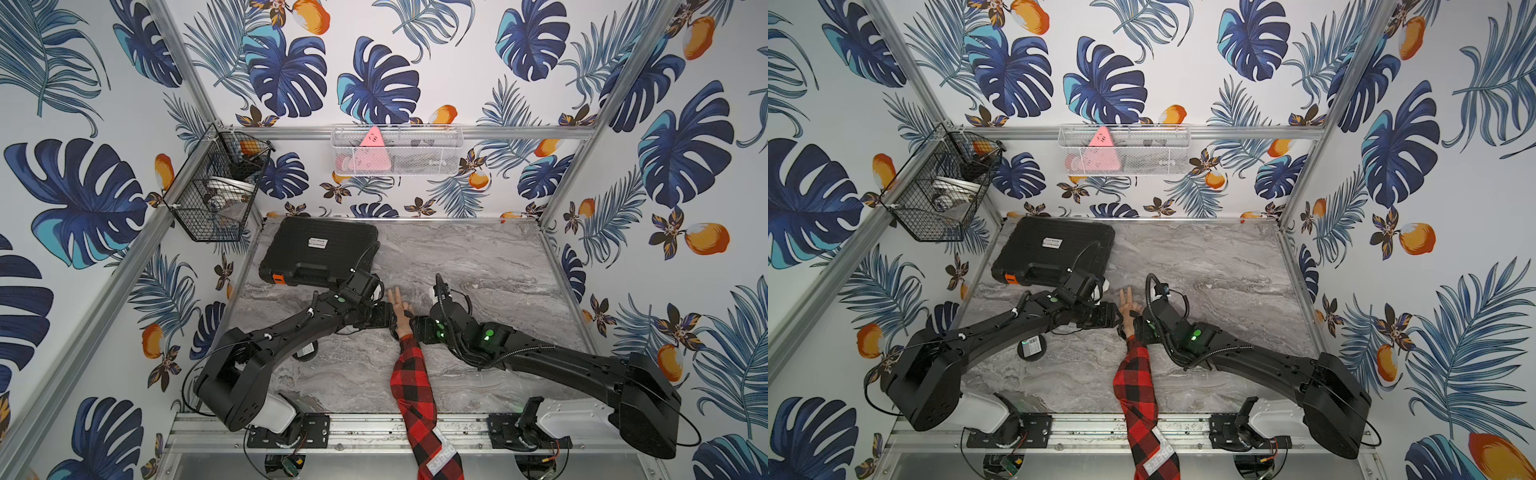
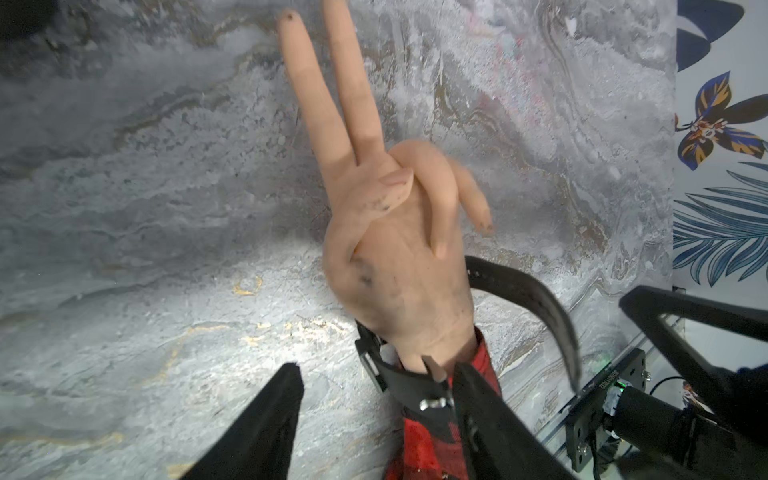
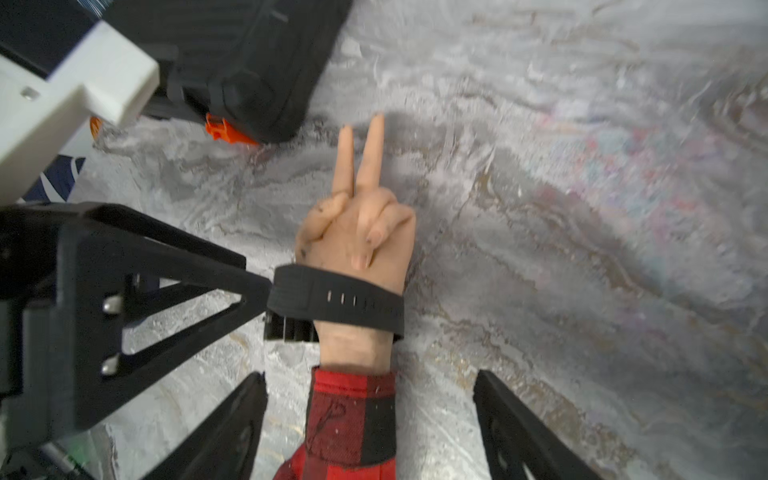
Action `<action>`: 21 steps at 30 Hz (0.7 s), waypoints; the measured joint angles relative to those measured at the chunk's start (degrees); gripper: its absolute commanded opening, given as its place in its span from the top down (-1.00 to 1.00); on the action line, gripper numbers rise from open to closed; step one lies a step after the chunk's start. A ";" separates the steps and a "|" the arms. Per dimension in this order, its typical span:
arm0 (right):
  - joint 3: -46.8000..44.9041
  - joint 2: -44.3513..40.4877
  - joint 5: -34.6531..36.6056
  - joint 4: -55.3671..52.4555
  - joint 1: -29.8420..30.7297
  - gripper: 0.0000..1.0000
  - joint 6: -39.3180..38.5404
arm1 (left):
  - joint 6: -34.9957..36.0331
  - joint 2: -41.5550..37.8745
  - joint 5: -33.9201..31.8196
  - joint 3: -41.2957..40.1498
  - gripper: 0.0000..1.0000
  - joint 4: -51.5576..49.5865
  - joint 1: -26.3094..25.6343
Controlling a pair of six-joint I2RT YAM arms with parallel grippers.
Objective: Take off the watch
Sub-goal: Pick up the hand from the center of the board.
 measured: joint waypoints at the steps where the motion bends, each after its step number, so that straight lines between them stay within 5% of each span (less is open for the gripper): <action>1: 0.31 0.96 -1.07 -0.72 0.57 -0.66 0.76 | -0.55 0.24 0.52 -0.39 -0.22 0.31 -0.35; 15: 5.73 16.48 -4.61 -3.65 1.70 -0.59 3.39 | -3.80 1.95 1.25 -1.97 0.69 4.02 -1.97; 21: 5.90 18.64 -6.21 -2.97 1.70 -0.18 3.87 | -3.82 1.49 1.05 -2.01 0.96 4.00 -1.97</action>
